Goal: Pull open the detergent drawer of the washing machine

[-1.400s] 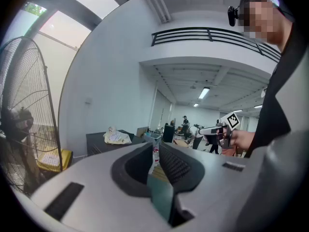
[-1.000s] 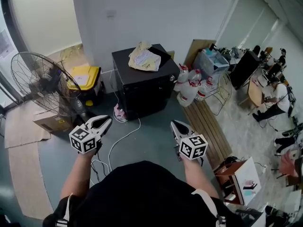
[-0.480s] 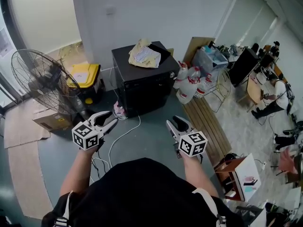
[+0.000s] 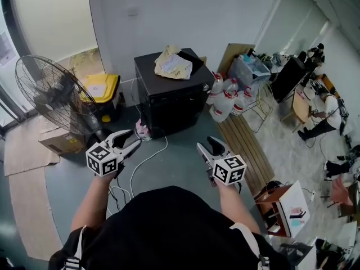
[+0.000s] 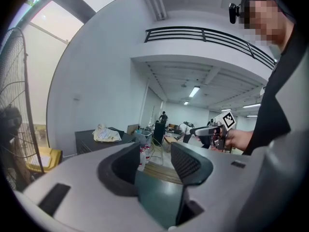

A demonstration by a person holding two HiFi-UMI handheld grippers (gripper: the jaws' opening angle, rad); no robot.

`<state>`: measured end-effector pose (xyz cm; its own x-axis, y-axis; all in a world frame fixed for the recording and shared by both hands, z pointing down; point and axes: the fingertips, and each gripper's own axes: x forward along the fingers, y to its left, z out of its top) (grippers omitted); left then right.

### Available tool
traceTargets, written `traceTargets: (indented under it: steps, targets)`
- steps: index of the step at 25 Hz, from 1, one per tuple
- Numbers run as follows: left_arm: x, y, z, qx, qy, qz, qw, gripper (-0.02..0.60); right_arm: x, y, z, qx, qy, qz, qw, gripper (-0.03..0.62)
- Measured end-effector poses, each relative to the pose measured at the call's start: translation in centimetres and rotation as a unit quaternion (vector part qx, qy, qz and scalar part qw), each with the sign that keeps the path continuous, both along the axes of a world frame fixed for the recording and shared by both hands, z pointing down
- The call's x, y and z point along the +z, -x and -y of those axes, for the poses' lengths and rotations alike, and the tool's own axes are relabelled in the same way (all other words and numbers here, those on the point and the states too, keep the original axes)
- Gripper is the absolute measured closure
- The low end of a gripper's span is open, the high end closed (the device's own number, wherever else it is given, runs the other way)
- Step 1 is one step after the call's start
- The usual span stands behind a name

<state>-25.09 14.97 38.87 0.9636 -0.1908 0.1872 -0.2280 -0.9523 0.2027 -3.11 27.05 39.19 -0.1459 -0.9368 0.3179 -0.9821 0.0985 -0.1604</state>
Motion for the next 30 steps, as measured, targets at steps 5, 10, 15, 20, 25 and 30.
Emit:
traceTargets:
  steps: [5,10,15,20,25,30]
  targets:
    - [0.3,0.8,-0.3,0.004,0.002,0.000,1.0000,0.376,0.1,0.9,-0.3,0.002,0.001,0.001,1.000,0.376]
    - [0.6,1.7,-0.7,0.004,0.010,-0.001,0.9999,0.376,0.4,1.9,-0.9,0.002,0.008,0.002,1.000,0.373]
    - [1.2,2.3,-1.0,-0.001,0.017,-0.001,0.9999,0.376,0.8,2.3,-1.1,0.002,0.014,0.006,1.000,0.373]
    - [2.0,3.3,-0.9,-0.006,0.025,0.004,0.9997,0.376,0.8,2.7,-0.5,0.000,0.013,0.009,1.000,0.373]
    - [2.4,3.4,-0.7,-0.011,0.030,0.008,0.9995,0.376,1.2,2.9,-0.1,-0.007,0.016,0.015,1.000,0.375]
    - [2.6,2.8,-0.2,-0.015,0.029,0.009,0.9994,0.376,1.5,2.2,0.4,-0.009,0.018,0.015,1.000,0.375]
